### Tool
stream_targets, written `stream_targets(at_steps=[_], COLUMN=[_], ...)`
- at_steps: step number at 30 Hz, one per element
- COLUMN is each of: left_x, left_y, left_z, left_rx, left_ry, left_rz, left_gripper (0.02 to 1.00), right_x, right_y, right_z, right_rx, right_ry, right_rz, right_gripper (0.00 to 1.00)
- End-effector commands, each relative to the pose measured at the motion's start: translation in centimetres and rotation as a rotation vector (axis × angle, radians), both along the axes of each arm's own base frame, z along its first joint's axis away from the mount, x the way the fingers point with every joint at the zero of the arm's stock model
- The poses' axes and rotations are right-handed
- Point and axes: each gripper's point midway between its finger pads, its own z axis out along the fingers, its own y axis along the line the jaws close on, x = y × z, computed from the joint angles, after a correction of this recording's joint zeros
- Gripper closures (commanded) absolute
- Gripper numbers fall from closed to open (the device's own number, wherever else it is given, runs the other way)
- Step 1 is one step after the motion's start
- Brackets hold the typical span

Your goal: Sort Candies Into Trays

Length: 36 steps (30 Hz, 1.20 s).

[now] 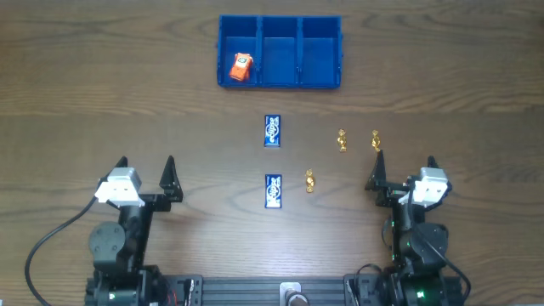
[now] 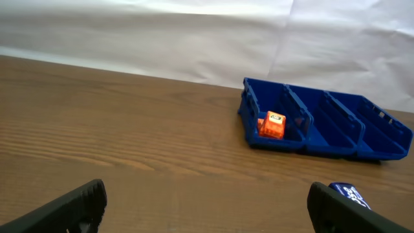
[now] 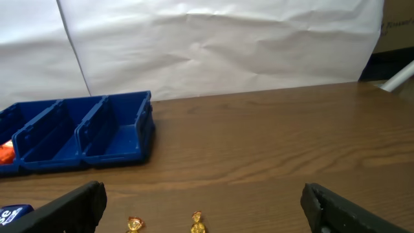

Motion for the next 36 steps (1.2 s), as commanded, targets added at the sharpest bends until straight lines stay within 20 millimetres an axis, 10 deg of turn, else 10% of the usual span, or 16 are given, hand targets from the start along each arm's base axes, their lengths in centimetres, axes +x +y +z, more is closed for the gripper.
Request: stream_targets(at_steps=[1, 20, 32, 36], left_x=[-0.2, -0.2, -0.2, -0.2], left_y=[-0.6, -0.6, -0.6, -0.6], left_z=[-1.5, -1.5, -1.5, -1.5], left_rx=[-0.009, -0.009, -0.009, -0.009], left_ry=[0.043, 0.043, 0.043, 0.043], left_rz=[-0.035, -0.035, -0.034, -0.035], left_gripper=[0.020, 0.020, 0.020, 0.023], right_x=[-0.1, 0.2, 2.0, 2.1], right_y=[-0.3, 2.8, 13.5, 16.3], right_z=[0.0, 0.7, 10.5, 10.2], right_rx=[-0.014, -0.002, 0.270, 0.291], right_ry=[0.001, -0.021, 0.374, 0.647], right_rz=[-0.012, 0.165, 0.732, 0.784], right_gripper=[0.003, 0.001, 0.003, 0.003])
